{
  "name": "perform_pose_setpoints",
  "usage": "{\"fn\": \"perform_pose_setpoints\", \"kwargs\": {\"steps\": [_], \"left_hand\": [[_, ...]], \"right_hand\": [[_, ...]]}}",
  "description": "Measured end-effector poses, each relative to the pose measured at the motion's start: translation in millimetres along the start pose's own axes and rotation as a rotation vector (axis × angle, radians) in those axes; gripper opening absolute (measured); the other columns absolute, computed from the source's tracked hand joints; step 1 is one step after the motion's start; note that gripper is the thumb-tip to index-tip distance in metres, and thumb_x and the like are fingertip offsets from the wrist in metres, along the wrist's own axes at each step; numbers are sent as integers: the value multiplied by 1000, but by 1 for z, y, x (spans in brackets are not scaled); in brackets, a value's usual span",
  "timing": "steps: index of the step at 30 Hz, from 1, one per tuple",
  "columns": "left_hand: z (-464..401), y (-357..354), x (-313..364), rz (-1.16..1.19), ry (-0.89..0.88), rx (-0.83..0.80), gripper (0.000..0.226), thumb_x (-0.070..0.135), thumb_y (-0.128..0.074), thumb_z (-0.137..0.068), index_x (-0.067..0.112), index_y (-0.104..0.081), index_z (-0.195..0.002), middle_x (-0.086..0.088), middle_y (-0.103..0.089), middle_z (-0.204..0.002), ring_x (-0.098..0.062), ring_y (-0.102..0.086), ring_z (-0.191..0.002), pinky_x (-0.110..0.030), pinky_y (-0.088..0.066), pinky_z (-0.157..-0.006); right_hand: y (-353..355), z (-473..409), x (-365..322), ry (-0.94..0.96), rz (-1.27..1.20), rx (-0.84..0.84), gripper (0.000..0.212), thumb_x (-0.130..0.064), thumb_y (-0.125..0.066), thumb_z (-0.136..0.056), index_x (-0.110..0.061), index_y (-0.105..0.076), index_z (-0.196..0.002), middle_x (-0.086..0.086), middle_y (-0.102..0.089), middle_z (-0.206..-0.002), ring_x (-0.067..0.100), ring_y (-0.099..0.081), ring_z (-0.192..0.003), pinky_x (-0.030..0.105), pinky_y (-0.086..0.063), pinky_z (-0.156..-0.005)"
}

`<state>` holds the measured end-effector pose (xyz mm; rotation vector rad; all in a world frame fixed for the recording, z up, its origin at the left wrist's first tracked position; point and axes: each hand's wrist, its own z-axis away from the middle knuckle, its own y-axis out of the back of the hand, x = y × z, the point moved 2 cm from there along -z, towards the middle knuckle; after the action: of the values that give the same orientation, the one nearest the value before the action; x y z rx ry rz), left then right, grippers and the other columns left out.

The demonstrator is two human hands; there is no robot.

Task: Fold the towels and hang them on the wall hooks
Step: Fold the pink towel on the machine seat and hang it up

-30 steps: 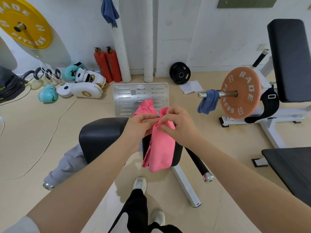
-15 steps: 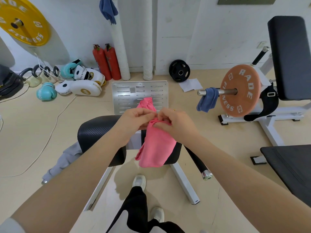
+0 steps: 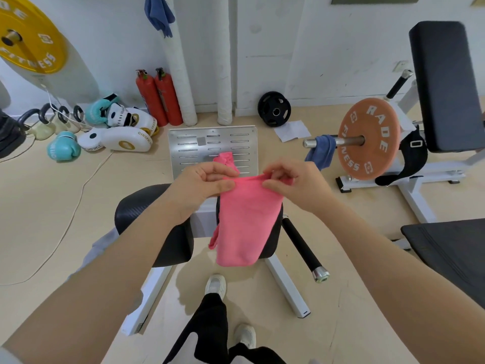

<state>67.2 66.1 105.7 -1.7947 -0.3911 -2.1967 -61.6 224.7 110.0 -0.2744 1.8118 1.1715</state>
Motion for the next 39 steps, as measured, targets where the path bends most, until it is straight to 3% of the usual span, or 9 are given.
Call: {"fn": "perform_pose_setpoints", "kwargs": {"steps": [2, 4, 8, 14, 22, 26, 31, 34, 39], "left_hand": [[-9, 5, 4, 61, -8, 28, 18, -1, -61, -81, 15, -66, -86, 6, -72, -71, -4, -66, -69, -17, -56, -71], [-20, 10, 9, 128, -16, 33, 17, -1, -58, -82, 14, -65, -86, 7, -71, -69, -3, -65, -66, -17, -55, -70], [-51, 22, 18, 117, -5, 25, 17, -1, -58, -84, 13, -66, -90, 5, -71, -73, -6, -65, -68, -18, -55, -70], [-116, 47, 47, 59, -151, 276, 19, 0, -61, -84, 19, -64, -84, 8, -66, -78, 3, -61, -68, -11, -48, -65], [-134, 61, 39, 46, -148, 188, 22, -4, -57, -85, 18, -63, -83, 18, -69, -66, 7, -61, -65, -8, -47, -64], [-118, 48, -12, -172, 10, 32, 17, 1, -62, -84, 17, -67, -88, 8, -68, -82, 0, -59, -73, -8, -46, -68], [-78, 21, -74, -441, 161, -233, 20, 8, -64, -84, 12, -70, -104, 4, -68, -99, 4, -59, -85, -3, -44, -75], [-55, 11, -98, -481, 222, -306, 19, 11, -66, -84, 15, -70, -102, 7, -68, -97, 6, -59, -85, -2, -42, -70], [-25, -3, -121, -548, 249, -371, 16, 12, -66, -84, 17, -71, -98, 9, -65, -94, 3, -57, -83, -6, -43, -71]], "right_hand": [[4, -6, 0, 89, 22, 37, 19, -14, -68, -80, -19, -69, -98, -22, -56, -74, -11, -53, -78, 6, -36, -78], [5, -21, 2, 160, 249, 66, 28, -22, -64, -81, -19, -69, -108, -20, -57, -83, 3, -51, -94, 24, -33, -90], [3, -67, 7, 33, 742, 47, 35, -27, -54, -90, -24, -58, -125, 1, -64, -111, 27, -43, -113, 32, -22, -89], [8, -136, 1, -173, 521, 394, 38, -21, -55, -87, -11, -53, -123, 9, -62, -100, 30, -45, -104, 38, -34, -84], [15, -151, 1, -118, 583, 522, 37, -19, -58, -78, -15, -61, -115, 7, -66, -80, 31, -50, -98, 38, -35, -84], [-18, -105, 34, -218, 840, 138, 31, -35, -58, -83, -11, -57, -102, 11, -65, -87, 35, -58, -85, 34, -33, -65], [-65, -38, 63, -445, 885, -497, 39, -31, -61, -83, -14, -46, -115, 9, -57, -106, 31, -58, -95, 33, -43, -73], [-71, -12, 64, -459, 848, -638, 46, -38, -66, -78, -15, -47, -113, 4, -45, -89, 25, -49, -80, 31, -38, -67], [-80, 19, 73, -525, 758, -779, 50, -46, -66, -78, -15, -53, -115, 5, -55, -100, 25, -54, -91, 33, -42, -74]]}}
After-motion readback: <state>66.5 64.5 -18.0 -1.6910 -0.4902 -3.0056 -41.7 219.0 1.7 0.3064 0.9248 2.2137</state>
